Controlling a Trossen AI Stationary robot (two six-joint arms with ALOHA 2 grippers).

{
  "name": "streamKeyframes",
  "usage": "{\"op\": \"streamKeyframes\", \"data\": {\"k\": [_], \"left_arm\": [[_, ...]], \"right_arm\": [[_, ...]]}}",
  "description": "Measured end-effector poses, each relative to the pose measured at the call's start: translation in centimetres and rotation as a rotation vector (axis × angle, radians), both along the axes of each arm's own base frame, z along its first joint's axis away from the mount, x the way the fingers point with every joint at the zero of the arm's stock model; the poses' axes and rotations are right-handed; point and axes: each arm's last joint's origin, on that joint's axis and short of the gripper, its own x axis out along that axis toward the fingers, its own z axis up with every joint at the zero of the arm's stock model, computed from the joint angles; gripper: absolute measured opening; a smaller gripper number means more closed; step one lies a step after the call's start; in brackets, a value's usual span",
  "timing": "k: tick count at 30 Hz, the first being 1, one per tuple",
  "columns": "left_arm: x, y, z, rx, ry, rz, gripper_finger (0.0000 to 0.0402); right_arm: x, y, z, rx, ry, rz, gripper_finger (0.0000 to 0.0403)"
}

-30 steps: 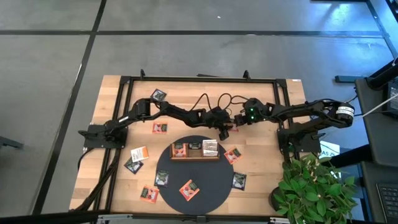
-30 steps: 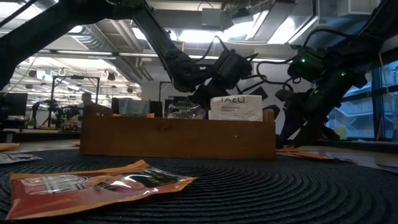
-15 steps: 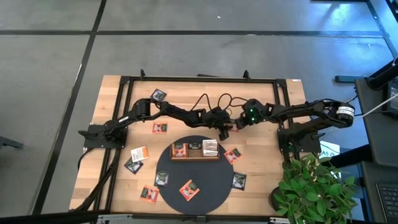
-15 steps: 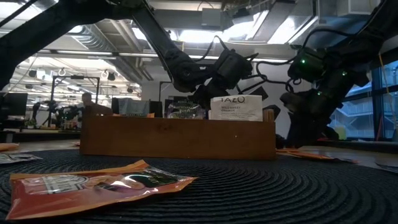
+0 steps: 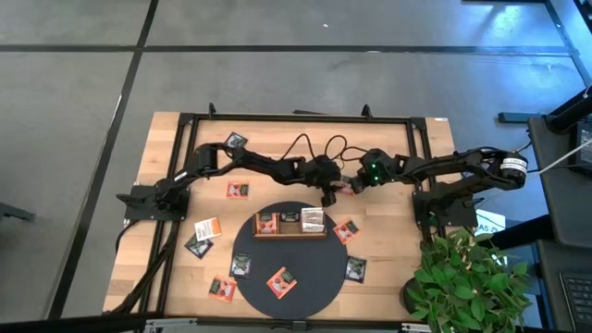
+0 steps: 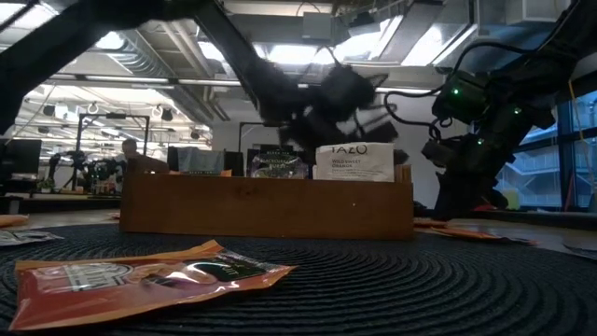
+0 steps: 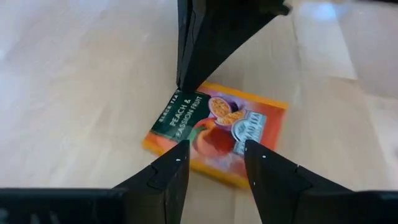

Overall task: Pick & Place Tea
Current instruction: Put the orange tea bag into the left section of the wooden organizer

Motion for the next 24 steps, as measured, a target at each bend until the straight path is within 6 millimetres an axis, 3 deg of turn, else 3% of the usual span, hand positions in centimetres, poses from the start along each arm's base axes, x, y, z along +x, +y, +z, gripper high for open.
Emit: {"op": "streamKeyframes", "data": {"k": [5, 11, 17, 20, 24], "left_arm": [[-1.7, 1.3, 4.9, 0.034, -0.010, 0.010, 0.0149], [-6.5, 2.0, 7.4, 0.037, -0.009, 0.037, 0.0152], [-11.9, 1.7, 6.4, -0.016, -0.019, 0.101, 0.0152], [-13.5, 1.2, 6.1, -0.040, -0.043, 0.102, 0.0152], [-14.1, 0.7, 5.6, -0.099, -0.058, 0.023, 0.0153]], "right_arm": [[0.9, -0.3, 0.8, -0.045, -0.009, 0.023, 0.0003], [3.0, 0.5, 2.6, -0.184, -0.028, 0.108, 0.0002], [5.5, 2.4, 4.9, -0.378, -0.047, 0.200, 0.0002], [6.9, 3.4, 6.6, -0.456, -0.085, 0.253, 0.0001], [8.7, 4.6, 9.3, -0.544, -0.148, 0.308, 0.0001]]}}
